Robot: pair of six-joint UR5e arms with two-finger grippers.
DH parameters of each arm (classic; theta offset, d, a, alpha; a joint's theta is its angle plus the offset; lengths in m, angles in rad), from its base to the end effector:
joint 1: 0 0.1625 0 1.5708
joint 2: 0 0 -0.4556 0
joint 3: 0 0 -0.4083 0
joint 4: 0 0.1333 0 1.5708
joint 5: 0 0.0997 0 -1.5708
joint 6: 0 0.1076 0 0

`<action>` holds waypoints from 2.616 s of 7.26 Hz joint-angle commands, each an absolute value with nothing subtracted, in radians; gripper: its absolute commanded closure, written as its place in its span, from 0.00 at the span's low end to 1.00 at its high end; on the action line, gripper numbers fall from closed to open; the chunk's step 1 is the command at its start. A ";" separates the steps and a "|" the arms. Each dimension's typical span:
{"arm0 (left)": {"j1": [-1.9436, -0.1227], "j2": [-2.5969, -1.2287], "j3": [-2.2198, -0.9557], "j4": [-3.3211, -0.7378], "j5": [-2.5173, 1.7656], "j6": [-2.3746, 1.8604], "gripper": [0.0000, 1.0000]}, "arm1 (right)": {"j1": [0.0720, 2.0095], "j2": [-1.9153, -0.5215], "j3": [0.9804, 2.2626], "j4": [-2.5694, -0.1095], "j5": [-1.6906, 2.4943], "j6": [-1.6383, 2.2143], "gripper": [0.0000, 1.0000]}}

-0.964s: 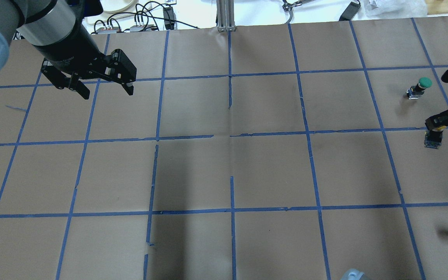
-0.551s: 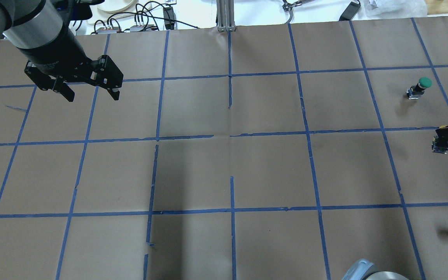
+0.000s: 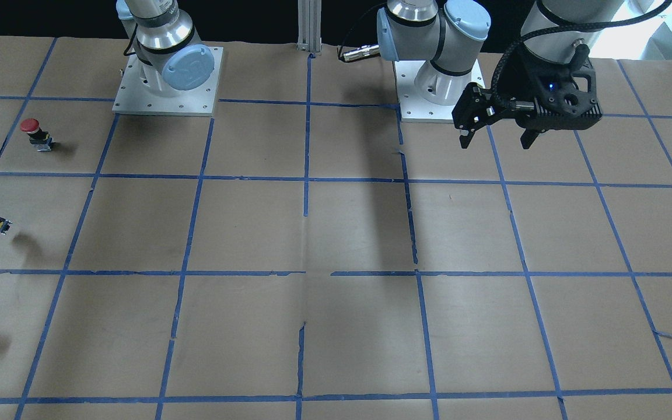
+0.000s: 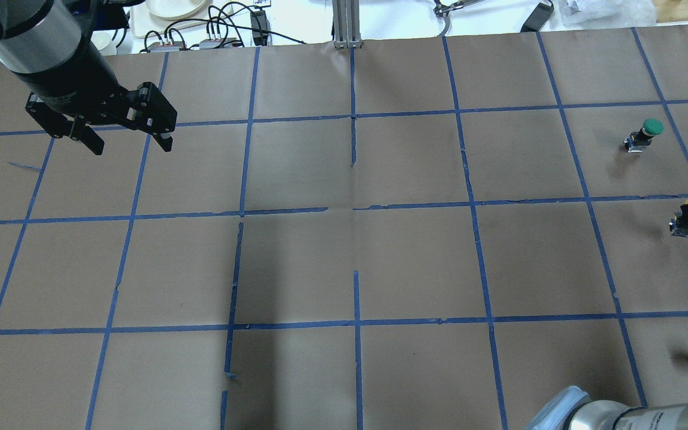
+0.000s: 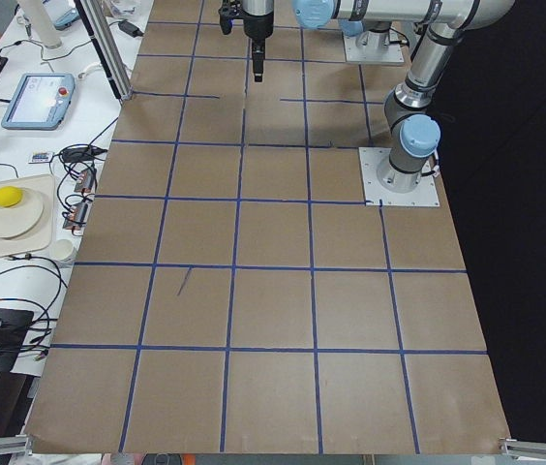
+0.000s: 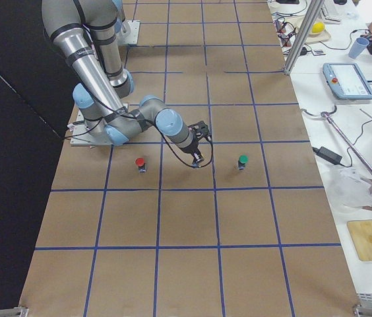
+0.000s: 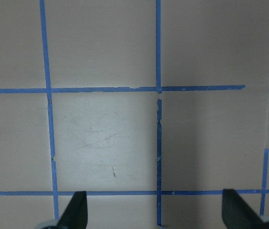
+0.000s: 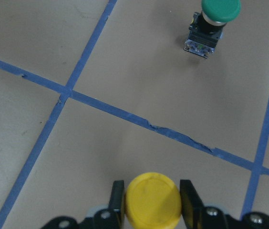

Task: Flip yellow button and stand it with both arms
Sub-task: 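Carry the yellow button with the right gripper and lower it upright near the green button, then open the right gripper and lift it off the standing yellow button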

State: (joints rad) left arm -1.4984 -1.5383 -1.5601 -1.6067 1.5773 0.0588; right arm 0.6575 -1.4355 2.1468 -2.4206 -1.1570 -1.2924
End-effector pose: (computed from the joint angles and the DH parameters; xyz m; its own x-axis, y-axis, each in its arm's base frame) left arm -0.0966 -0.5019 0.5286 -0.9999 -0.0136 -0.0069 -0.0136 0.9999 -0.0069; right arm -0.2745 -0.4350 0.2636 -0.9196 -0.3921 0.0233 -0.3648 0.8305 -0.4208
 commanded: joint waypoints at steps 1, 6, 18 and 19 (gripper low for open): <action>-1.491 -1.540 -1.560 -1.606 1.575 0.058 0.00 | 0.647 -1.431 2.190 -2.434 -1.091 -1.351 0.92; -1.493 -1.542 -1.560 -1.603 1.583 0.058 0.00 | 0.603 -1.424 2.197 -2.462 -1.101 -1.362 0.80; -1.493 -1.540 -1.559 -1.586 1.585 0.058 0.00 | 0.603 -1.416 2.197 -2.454 -1.104 -1.333 0.01; -1.493 -1.540 -1.559 -1.586 1.585 0.058 0.00 | 0.607 -1.461 2.177 -2.447 -1.120 -1.242 0.01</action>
State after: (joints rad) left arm -1.4925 -1.5401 -1.5586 -1.5862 1.5846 0.0583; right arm 0.6034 -1.4223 2.1938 -2.4526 -1.1049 -1.3143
